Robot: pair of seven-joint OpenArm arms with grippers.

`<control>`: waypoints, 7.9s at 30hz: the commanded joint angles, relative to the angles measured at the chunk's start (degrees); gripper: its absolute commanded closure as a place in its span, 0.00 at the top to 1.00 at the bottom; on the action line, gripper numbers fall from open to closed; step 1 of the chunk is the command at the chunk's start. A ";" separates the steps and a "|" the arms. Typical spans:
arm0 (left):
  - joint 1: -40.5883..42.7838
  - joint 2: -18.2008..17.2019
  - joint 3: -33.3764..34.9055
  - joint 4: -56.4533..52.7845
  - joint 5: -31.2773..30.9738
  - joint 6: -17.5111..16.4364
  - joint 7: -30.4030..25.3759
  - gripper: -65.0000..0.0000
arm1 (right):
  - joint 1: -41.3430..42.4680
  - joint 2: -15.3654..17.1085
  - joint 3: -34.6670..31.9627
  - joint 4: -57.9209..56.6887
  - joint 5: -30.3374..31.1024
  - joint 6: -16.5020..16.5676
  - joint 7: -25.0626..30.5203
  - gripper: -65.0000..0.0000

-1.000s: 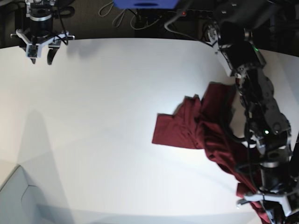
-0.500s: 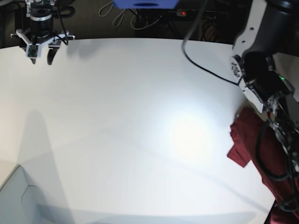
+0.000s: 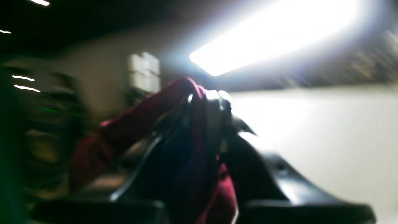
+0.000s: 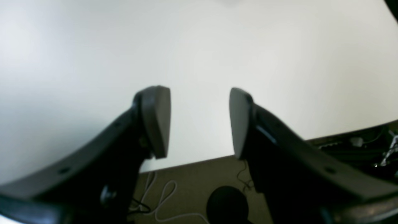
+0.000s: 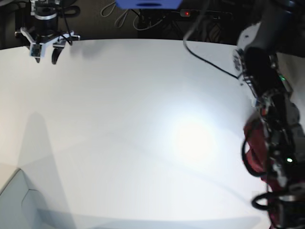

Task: Layout the t-shirt on the table in an organized manner, then fold the t-shirt properly
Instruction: 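Swing the held shirt with the left gripper to shake it out, then lay the shirt flat with the left gripper, sweeping it across the table, then move the right gripper down and grasp the shirt's opposite end, then pull the grasped end away from the left gripper with the right gripper, then regrasp the shirt end with the left gripper and stretch it taut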

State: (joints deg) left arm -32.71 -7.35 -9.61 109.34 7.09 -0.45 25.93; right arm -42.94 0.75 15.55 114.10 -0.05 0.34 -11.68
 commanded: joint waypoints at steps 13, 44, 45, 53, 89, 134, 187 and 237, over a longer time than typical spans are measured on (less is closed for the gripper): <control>9.19 14.26 21.78 -11.10 0.69 0.67 -2.59 0.01 | -0.89 0.43 0.32 1.02 -0.25 -0.03 1.53 0.47; 25.10 5.38 16.16 -23.05 0.69 1.11 -12.35 0.52 | -0.53 0.43 -0.03 1.02 -0.25 -0.03 1.53 0.47; 25.02 5.20 13.34 -24.11 0.69 1.11 -12.35 0.52 | -0.53 0.43 -0.03 1.02 -0.25 -0.03 1.53 0.47; 16.14 5.20 -7.05 -42.13 0.60 0.67 -12.35 0.52 | -0.71 0.43 -0.03 0.84 -0.25 -0.03 1.53 0.47; 36.53 4.32 -14.09 -5.03 -11.09 0.58 -11.91 0.00 | -0.45 -1.24 -3.20 0.05 -0.17 -0.03 1.53 0.47; 54.91 -1.30 -24.64 -8.81 -41.33 0.67 -11.91 0.65 | 50.98 -1.06 -32.21 -22.63 -0.43 13.24 -18.52 0.65; 51.39 1.16 -22.79 -7.84 -41.42 0.58 -11.91 0.65 | 38.94 3.42 -1.35 -16.04 0.01 13.60 -10.43 0.05; 51.30 0.63 -5.03 6.57 -41.42 0.67 -3.82 0.01 | 32.78 0.78 7.70 -9.09 0.01 13.68 -9.90 0.55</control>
State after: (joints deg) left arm 18.59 -6.28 -14.46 114.58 -34.02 0.64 23.57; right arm -10.52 0.95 23.09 104.14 -0.34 14.15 -23.31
